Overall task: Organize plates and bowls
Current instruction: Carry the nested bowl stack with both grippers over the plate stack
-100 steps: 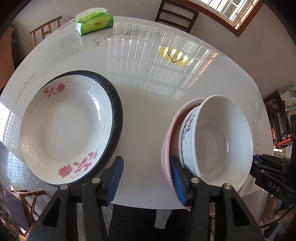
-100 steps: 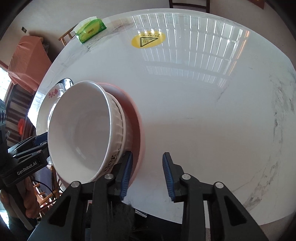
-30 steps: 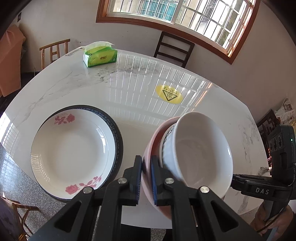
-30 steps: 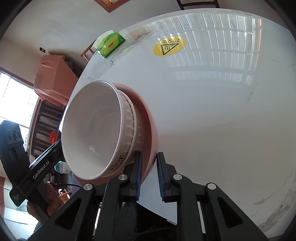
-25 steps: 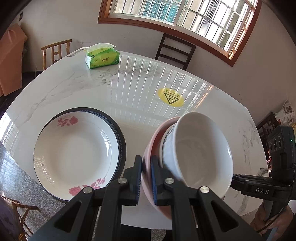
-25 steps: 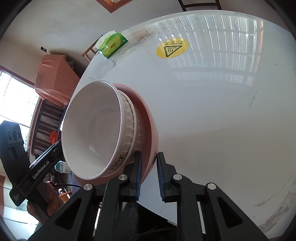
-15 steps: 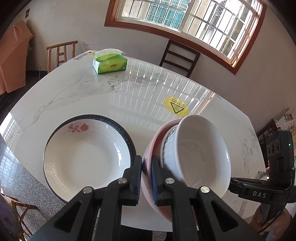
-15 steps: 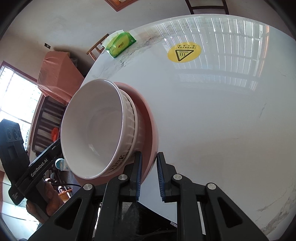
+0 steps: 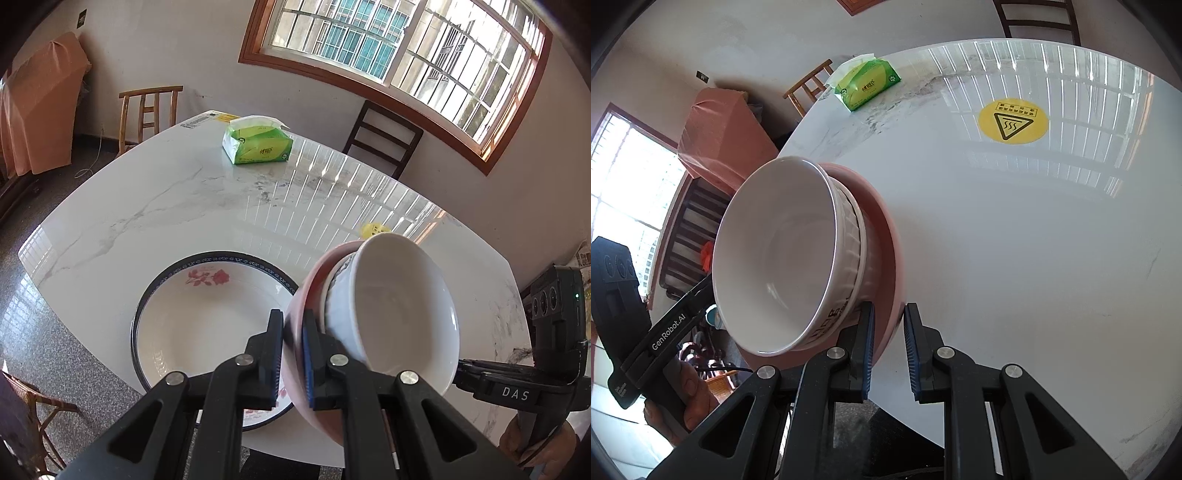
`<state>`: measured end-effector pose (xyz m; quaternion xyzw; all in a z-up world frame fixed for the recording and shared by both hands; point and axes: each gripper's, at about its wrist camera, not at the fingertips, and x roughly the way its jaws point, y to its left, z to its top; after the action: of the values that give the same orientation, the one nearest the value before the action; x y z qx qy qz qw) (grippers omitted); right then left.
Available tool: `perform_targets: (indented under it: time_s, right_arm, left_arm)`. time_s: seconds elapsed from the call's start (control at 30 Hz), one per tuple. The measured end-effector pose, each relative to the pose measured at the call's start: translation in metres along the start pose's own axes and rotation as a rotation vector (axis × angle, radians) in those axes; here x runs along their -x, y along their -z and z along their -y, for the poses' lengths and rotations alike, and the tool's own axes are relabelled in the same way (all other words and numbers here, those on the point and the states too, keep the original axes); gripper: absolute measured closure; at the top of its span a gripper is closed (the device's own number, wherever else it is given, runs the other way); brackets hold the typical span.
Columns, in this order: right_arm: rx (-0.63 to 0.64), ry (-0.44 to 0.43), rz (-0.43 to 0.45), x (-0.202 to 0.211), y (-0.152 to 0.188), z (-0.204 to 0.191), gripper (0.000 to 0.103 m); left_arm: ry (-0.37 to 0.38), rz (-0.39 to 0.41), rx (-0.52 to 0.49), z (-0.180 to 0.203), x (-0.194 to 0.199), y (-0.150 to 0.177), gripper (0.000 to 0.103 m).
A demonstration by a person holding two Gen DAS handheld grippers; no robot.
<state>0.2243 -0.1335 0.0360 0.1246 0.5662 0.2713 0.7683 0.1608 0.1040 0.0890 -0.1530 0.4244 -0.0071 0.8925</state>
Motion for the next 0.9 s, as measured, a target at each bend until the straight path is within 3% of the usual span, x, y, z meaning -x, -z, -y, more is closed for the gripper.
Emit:
perform_targets:
  time_s: [0.9]
  right_arm:
    - [0.067,-0.041,-0.047,-0.045,-0.032,-0.053,0.085]
  left_arm:
    - [-0.060,0.019,0.123,-0.082,0.002,-0.018,0.096]
